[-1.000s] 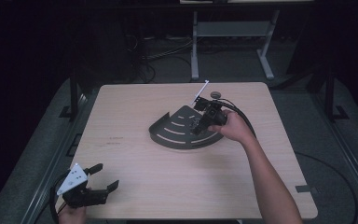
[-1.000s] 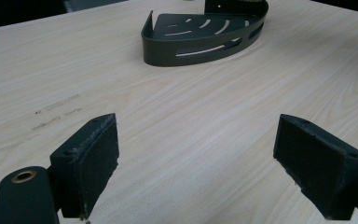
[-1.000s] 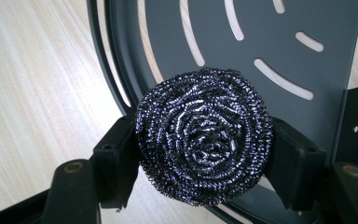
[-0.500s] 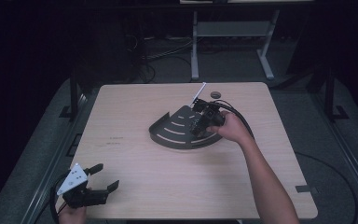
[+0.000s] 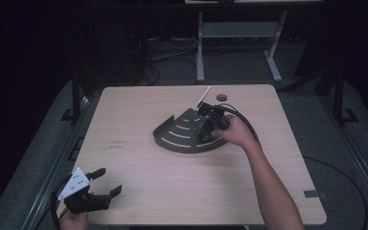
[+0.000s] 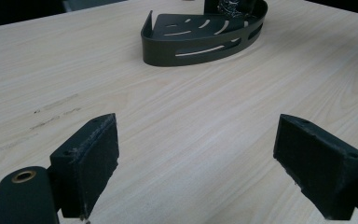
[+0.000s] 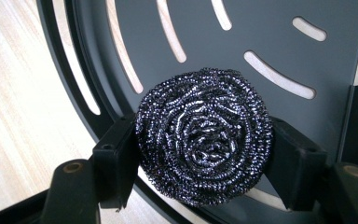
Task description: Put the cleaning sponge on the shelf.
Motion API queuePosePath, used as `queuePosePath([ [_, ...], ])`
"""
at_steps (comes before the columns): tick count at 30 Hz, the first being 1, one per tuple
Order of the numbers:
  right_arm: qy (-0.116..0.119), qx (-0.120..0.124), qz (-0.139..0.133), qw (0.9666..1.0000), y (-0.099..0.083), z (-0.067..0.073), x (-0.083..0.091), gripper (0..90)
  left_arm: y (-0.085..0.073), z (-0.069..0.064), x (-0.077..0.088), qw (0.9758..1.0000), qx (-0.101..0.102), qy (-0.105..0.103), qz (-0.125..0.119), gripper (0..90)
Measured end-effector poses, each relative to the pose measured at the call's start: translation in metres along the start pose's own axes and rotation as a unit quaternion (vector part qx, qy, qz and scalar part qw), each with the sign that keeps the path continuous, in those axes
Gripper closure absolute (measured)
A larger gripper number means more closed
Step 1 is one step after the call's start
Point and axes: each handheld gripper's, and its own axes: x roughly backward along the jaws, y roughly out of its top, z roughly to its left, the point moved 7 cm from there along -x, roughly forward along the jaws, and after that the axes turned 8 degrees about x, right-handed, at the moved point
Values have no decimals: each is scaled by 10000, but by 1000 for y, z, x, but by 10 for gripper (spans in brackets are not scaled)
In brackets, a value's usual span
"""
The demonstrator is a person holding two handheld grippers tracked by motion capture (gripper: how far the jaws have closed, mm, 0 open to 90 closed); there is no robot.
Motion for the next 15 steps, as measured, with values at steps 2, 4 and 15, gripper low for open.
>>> queuePosePath([
  [2,-6,-41,20,10000,0,-1,-2,323,0,0,0,10000,5,-1,5,133],
  [4,-7,-52,44,10000,0,-1,-4,323,0,0,0,10000,4,0,2,133],
  [15,-97,-167,166,9997,-2,-7,-12,321,0,0,0,10000,17,-12,-10,133],
])
